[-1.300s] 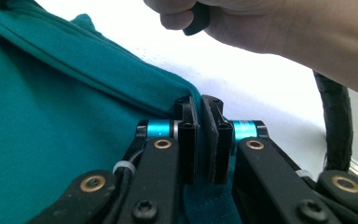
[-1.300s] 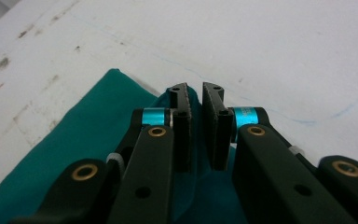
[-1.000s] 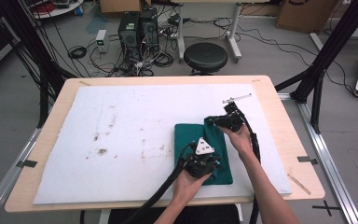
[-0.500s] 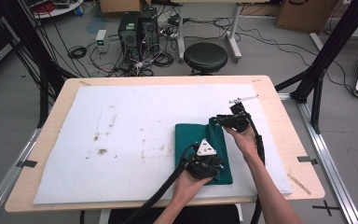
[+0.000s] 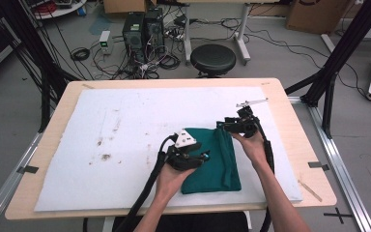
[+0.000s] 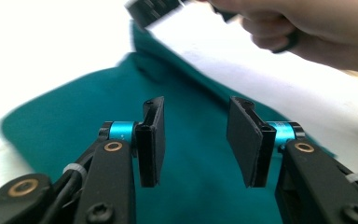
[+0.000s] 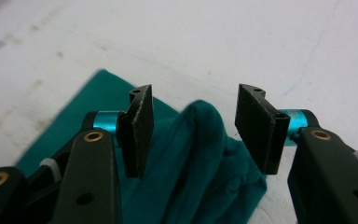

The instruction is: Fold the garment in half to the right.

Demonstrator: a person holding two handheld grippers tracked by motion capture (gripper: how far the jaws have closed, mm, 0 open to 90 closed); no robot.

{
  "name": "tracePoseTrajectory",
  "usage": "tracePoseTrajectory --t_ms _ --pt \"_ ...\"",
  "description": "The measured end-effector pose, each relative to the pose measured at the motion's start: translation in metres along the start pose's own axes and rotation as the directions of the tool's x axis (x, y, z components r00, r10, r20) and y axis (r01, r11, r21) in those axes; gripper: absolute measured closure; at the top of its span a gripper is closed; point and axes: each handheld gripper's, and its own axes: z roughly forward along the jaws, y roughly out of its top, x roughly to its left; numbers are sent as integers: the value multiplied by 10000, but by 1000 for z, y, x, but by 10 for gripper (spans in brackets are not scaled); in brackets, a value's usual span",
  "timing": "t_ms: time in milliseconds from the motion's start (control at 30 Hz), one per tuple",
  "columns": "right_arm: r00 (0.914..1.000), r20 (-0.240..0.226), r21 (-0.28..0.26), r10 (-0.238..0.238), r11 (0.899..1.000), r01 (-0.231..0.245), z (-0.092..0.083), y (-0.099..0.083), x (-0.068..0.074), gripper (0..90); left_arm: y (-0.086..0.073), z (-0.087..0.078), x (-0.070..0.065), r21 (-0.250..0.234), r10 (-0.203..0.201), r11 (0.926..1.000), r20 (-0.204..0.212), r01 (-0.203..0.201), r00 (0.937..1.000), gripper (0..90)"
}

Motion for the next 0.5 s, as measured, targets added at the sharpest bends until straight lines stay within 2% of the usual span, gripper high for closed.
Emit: tracePoseTrajectory --t_ms 67,133,200,300,400,500 --pt "9999 134 323 74 9994 -78 3 -1 -2 586 1 -2 7 -12 -22 10000 -290 21 9996 555" --pt "9991 411 361 -74 9993 59 2 -2 -3 738 1 -3 14 -68 -153 9999 -397 151 9991 553" --pt "9978 668 349 -46 9994 23 -2 -4 -7 803 1 -5 21 -16 -198 9998 -508 198 9985 553" --pt "9964 741 252 405 9988 -425 -7 -8 -18 834 1 -8 30 82 -193 9998 -826 200 9964 556" --pt "9947 855 631 565 9961 -620 -6 -16 -28 833 1 -10 38 51 -328 9994 -1094 336 9935 581" --pt "9935 892 682 701 9948 -763 -8 -21 -32 778 3 -7 47 88 -410 9991 -1308 425 9906 630"
